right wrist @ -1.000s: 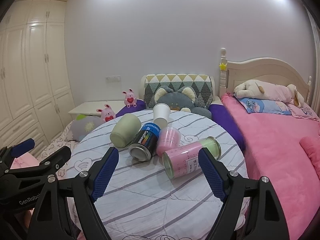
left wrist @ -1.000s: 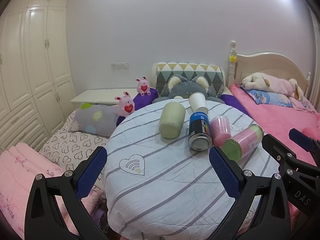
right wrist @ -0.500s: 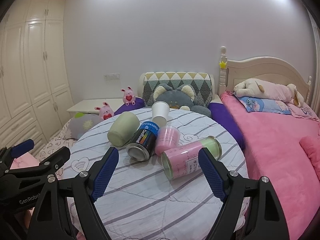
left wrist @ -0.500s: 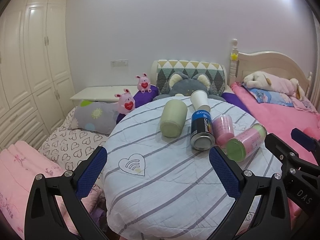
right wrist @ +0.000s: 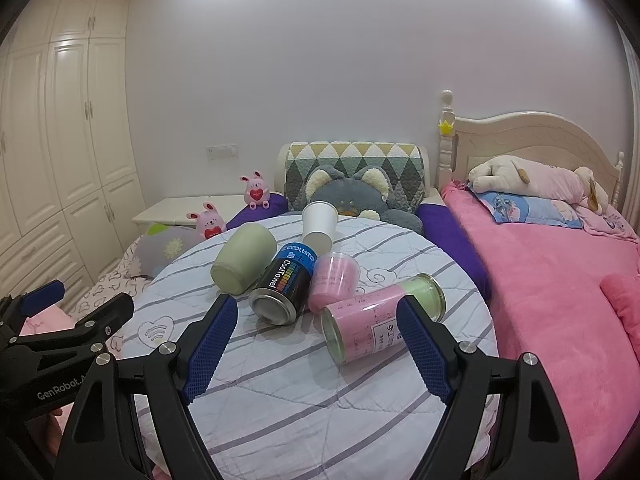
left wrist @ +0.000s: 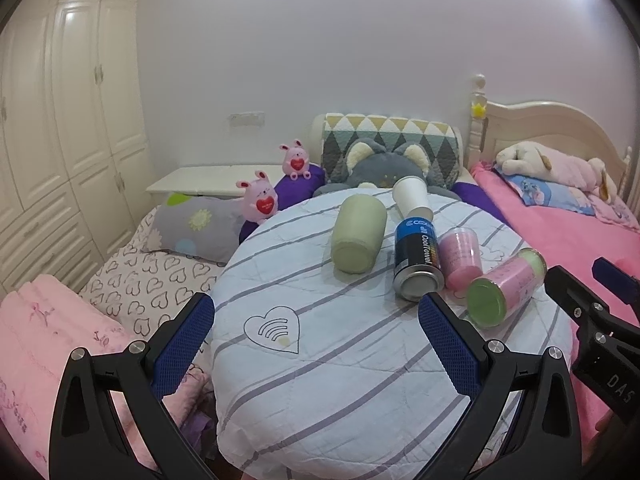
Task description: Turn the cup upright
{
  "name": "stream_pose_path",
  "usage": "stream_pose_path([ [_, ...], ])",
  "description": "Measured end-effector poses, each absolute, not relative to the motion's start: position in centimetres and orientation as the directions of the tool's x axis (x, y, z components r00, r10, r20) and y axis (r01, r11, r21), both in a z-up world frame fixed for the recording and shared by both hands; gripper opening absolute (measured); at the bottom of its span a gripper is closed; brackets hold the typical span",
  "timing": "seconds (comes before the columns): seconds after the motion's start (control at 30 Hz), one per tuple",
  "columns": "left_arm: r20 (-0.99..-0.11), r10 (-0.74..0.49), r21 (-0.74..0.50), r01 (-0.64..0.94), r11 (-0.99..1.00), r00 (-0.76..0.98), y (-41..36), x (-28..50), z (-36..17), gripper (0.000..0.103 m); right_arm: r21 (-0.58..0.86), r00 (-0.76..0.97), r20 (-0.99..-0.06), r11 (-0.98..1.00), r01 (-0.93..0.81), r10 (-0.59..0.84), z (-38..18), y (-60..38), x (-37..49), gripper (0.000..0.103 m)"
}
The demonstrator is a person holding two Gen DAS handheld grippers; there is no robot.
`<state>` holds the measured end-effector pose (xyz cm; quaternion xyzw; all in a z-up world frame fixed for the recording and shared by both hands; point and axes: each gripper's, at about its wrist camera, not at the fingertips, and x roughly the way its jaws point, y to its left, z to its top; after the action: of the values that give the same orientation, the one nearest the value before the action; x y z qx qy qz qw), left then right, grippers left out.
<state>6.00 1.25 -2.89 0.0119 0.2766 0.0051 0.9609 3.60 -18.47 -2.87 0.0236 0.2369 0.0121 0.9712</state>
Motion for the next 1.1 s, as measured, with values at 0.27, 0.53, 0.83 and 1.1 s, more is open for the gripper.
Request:
stream_pose_path([
  [0.27,-0.554,0.027,-0.001,-0.033,0.999,0.832,2.6,7.2,-3.6,0.103,0.052,0.875,-0.484,0.999,0.015,0.013,-3.0,-18.9,5.1,0.083],
  [0.53,-0.571,0.033,-0.014,-0.050,0.999,0.821,3.4,8.6,-4.3,0.103,0.057,0.859,-0.512,0.998,0.015,0.016,-3.6,-18.8,7.0,0.083],
  [0.83,-0.583,0.048,-0.028,-0.080,0.996,0.811,5.0,10.3,-4.9,0.103,0.079,0.836,-0.546,0.997,-0.017,0.057,-4.4,-17.2,9.8,0.083],
  [1.1,-0.607,0.052,-0.034,-0.092,0.995,0.793,6.9,11.9,-6.2,0.103,0.117,0.794,-0.598,0.992,-0.047,0.109,-6.2,-14.5,13.1,0.083],
])
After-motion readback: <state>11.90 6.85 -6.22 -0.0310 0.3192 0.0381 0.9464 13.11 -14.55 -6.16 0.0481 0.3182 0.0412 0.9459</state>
